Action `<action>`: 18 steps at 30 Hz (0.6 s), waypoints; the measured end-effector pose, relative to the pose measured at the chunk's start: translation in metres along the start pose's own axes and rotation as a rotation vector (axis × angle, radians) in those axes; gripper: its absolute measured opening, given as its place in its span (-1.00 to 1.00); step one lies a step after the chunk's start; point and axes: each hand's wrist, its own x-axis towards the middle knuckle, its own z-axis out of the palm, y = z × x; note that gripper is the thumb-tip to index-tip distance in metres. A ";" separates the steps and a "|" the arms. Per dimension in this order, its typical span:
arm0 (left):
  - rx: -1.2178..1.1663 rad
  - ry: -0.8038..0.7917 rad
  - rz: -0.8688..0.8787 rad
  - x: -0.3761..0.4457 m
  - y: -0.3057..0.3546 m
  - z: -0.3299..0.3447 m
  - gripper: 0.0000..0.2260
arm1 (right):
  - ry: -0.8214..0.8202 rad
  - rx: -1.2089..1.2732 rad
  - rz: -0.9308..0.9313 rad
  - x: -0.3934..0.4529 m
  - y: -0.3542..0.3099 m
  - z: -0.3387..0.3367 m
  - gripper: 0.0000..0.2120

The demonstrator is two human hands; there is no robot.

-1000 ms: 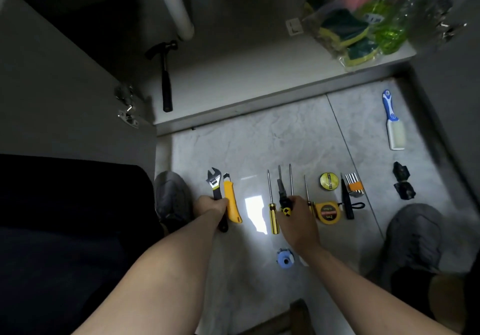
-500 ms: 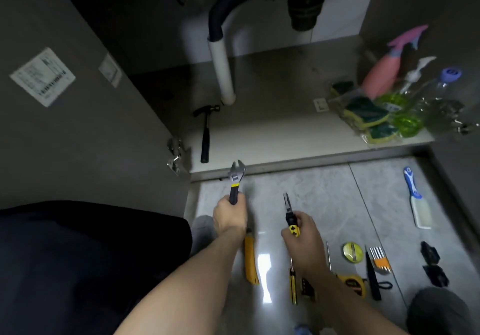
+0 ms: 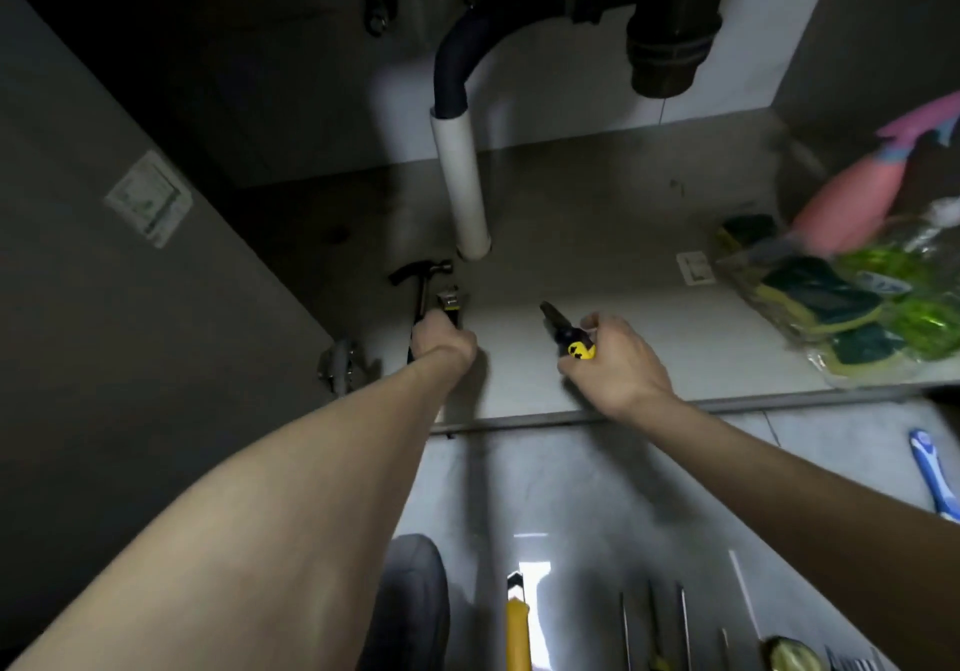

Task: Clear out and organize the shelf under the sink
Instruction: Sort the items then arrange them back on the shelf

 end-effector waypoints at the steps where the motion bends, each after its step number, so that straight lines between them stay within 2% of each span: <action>1: 0.039 -0.003 0.022 0.005 -0.001 0.000 -0.69 | 0.003 0.028 0.024 0.007 -0.001 0.006 -0.51; 4: 0.182 0.016 0.076 0.013 -0.007 0.001 -0.69 | 0.047 0.094 0.070 0.022 -0.003 0.024 -0.54; 8: 0.343 0.053 0.154 0.012 -0.014 0.006 -0.72 | 0.109 0.060 0.092 0.030 -0.003 0.045 -0.45; 18: 0.288 0.083 0.086 -0.005 -0.028 0.003 -0.76 | 0.141 -0.132 -0.046 0.018 0.004 0.060 -0.45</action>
